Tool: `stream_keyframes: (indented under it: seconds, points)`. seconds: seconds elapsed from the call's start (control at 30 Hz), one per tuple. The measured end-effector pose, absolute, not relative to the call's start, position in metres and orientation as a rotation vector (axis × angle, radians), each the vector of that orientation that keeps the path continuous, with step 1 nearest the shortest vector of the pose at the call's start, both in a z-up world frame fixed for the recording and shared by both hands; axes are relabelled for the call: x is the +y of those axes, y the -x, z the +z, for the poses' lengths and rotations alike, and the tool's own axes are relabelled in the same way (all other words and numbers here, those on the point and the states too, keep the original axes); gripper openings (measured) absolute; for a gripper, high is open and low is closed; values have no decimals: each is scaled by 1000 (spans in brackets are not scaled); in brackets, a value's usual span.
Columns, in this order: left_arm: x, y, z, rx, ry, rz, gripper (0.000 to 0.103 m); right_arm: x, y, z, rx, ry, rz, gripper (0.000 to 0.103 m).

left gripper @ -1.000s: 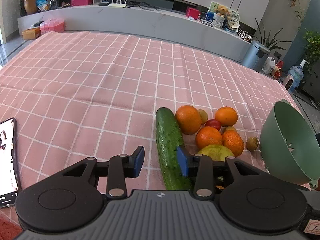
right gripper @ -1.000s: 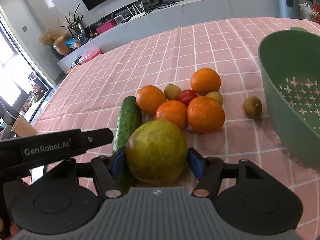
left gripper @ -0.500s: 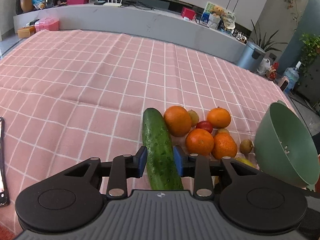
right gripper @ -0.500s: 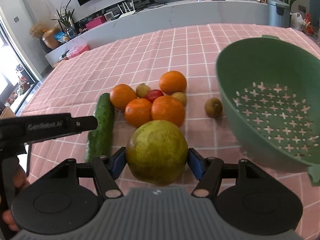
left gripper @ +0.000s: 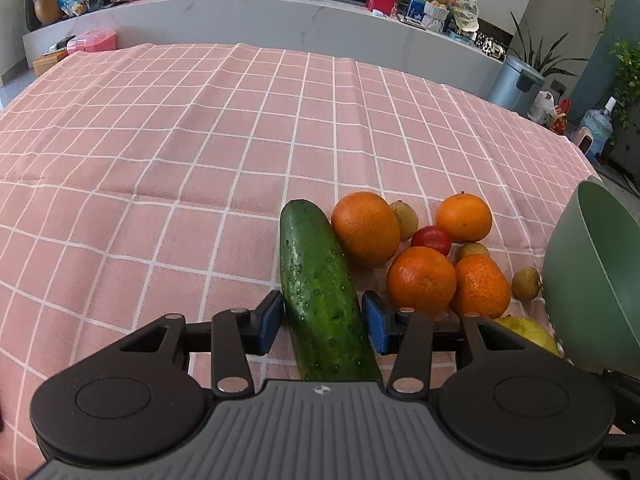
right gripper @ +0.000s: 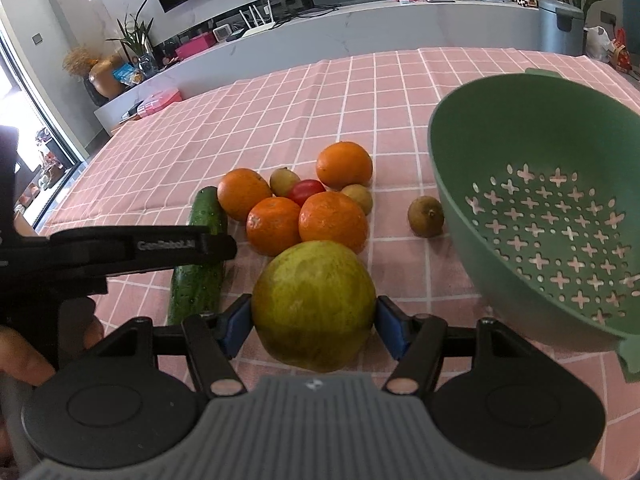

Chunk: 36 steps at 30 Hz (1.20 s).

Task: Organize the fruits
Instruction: 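Lift the pear with the right gripper while the left carries the cucumber over the colander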

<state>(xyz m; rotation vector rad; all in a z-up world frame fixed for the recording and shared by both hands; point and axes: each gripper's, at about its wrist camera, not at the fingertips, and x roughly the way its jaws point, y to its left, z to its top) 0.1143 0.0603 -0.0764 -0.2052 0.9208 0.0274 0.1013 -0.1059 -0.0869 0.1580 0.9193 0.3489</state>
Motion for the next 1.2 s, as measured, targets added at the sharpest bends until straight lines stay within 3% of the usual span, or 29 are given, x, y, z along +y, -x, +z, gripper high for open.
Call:
stream_keyframes:
  seconds: [0.23,1.2]
  points:
    - [60,-108,-73,920,213,19,46,-104,-100,-86,911,-138,358,62]
    - [20,-26,18,705,211,-94,41,-147,-37,-16,700,-73,410,62]
